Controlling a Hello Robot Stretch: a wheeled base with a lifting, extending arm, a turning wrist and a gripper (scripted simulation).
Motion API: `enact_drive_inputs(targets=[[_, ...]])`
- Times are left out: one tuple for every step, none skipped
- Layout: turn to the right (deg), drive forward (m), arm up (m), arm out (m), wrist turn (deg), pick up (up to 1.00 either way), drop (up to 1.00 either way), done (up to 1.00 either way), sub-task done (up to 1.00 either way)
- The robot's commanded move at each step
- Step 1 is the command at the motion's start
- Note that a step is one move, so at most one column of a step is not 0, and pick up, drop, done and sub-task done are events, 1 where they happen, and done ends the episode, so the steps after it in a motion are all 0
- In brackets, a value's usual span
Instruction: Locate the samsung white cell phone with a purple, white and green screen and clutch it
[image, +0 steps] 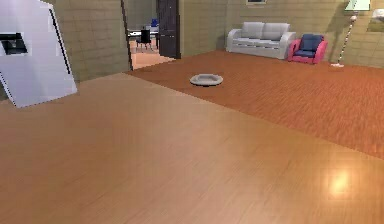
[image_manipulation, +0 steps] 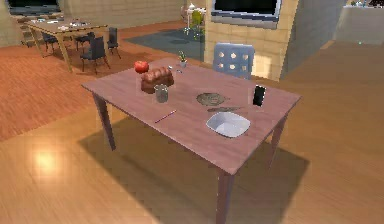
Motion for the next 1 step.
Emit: enact_drive_inputs(targets=[[18.0,0.00,0.00,0.00,0.0,0.00,0.00,0.00,0.00]])
